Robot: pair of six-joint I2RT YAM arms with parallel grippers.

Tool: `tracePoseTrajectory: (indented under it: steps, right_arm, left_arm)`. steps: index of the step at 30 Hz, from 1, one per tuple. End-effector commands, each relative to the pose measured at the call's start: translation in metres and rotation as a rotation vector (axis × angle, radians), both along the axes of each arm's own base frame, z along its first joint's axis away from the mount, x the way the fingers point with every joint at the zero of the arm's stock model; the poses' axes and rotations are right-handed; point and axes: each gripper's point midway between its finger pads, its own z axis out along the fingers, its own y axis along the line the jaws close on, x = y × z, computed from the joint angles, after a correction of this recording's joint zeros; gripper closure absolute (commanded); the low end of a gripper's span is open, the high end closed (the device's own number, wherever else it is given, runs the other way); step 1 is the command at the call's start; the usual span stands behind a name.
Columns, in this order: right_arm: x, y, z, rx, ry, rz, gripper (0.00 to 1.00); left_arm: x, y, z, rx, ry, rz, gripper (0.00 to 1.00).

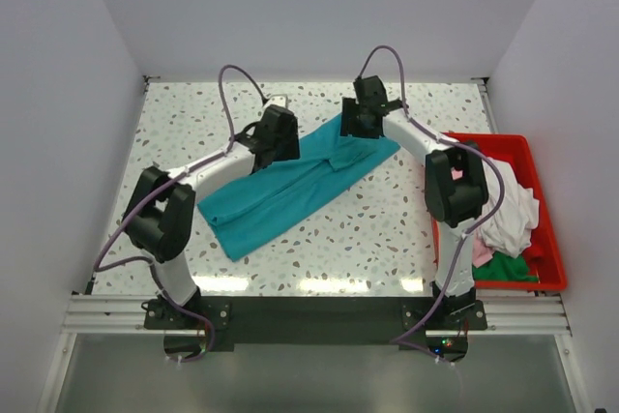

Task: Fold and stack the t-shirts
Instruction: Fold the tshirt

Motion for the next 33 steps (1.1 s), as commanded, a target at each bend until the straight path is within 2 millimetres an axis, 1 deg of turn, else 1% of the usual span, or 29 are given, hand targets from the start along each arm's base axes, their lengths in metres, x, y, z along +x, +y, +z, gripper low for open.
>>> tracePoseTrajectory:
  steps: [1,2,3,4,5,7,9,12,13,14,17,18,21,22,23,24,25,26,27,28,29,30,31,32,33]
  right_arm:
    - [-0.008,0.004,-0.011,0.013,0.022,-0.014,0.41]
    - [-0.010,0.003,-0.019,0.010,0.040,-0.015,0.43]
    - [-0.011,0.004,-0.024,0.008,0.049,-0.014,0.46]
    - [-0.013,0.003,-0.027,0.006,0.055,-0.014,0.47]
    - [-0.019,0.001,-0.035,0.001,0.072,-0.014,0.48]
    - [-0.022,-0.003,-0.035,-0.011,0.063,-0.018,0.50]
    - [-0.029,-0.009,-0.039,-0.032,0.075,-0.026,0.52]
    - [-0.039,-0.018,-0.038,-0.050,0.071,-0.038,0.55]
    - [-0.040,-0.020,-0.031,-0.047,0.057,-0.046,0.55]
    - [-0.047,-0.023,-0.035,-0.055,0.068,-0.049,0.55]
    - [-0.057,-0.028,-0.039,-0.058,0.077,-0.064,0.57]
    - [-0.057,-0.028,-0.040,-0.053,0.073,-0.069,0.57]
    - [-0.060,-0.029,-0.049,-0.057,0.097,-0.072,0.57]
    - [-0.056,-0.027,-0.048,-0.053,0.092,-0.072,0.57]
    - [-0.054,-0.026,-0.054,-0.056,0.104,-0.071,0.58]
    - [-0.050,-0.026,-0.054,-0.058,0.102,-0.072,0.58]
    - [-0.040,-0.024,-0.048,-0.053,0.089,-0.076,0.58]
    - [-0.034,-0.025,-0.047,-0.054,0.086,-0.077,0.58]
    - [-0.032,-0.026,-0.062,-0.072,0.119,-0.076,0.58]
    - [-0.014,-0.025,-0.051,-0.062,0.087,-0.081,0.58]
    - [-0.006,-0.023,-0.050,-0.057,0.086,-0.075,0.58]
    - [-0.003,-0.026,-0.067,-0.076,0.120,-0.065,0.58]
    - [0.017,-0.022,-0.054,-0.063,0.075,-0.065,0.57]
    - [0.025,-0.021,-0.057,-0.062,0.074,-0.059,0.57]
    - [0.031,-0.016,-0.056,-0.048,0.074,-0.031,0.58]
  left_arm:
    - [-0.028,0.038,-0.017,0.129,0.043,0.066,0.38]
    - [-0.038,0.047,-0.025,0.141,0.064,0.080,0.39]
    - [-0.042,0.053,-0.028,0.141,0.076,0.091,0.39]
    - [-0.045,0.059,-0.033,0.134,0.089,0.106,0.40]
    - [-0.053,0.066,-0.037,0.139,0.103,0.113,0.40]
    - [-0.059,0.074,-0.039,0.144,0.109,0.135,0.41]
    - [-0.066,0.082,-0.041,0.152,0.116,0.150,0.41]
    - [-0.076,0.089,-0.045,0.162,0.133,0.166,0.41]
    - [-0.078,0.091,-0.046,0.169,0.138,0.171,0.42]
    - [-0.082,0.095,-0.049,0.173,0.146,0.177,0.42]
    - [-0.088,0.101,-0.054,0.186,0.159,0.185,0.42]
    - [-0.089,0.102,-0.054,0.189,0.160,0.188,0.42]
    - [-0.093,0.105,-0.058,0.202,0.172,0.185,0.43]
    - [-0.095,0.105,-0.060,0.202,0.179,0.182,0.44]
    - [-0.099,0.105,-0.066,0.206,0.195,0.179,0.44]
    - [-0.100,0.105,-0.069,0.206,0.203,0.175,0.45]
    - [-0.102,0.103,-0.073,0.195,0.214,0.172,0.46]
    - [-0.108,0.105,-0.080,0.195,0.232,0.172,0.46]
    - [-0.111,0.103,-0.084,0.183,0.242,0.173,0.47]
    - [-0.113,0.098,-0.087,0.159,0.246,0.160,0.48]
    - [-0.120,0.097,-0.094,0.152,0.263,0.157,0.48]
    - [-0.121,0.092,-0.096,0.125,0.262,0.159,0.49]
    - [-0.127,0.082,-0.099,0.105,0.275,0.136,0.50]
    - [-0.134,0.077,-0.104,0.093,0.287,0.126,0.50]
    - [-0.137,0.069,-0.106,0.076,0.293,0.114,0.51]
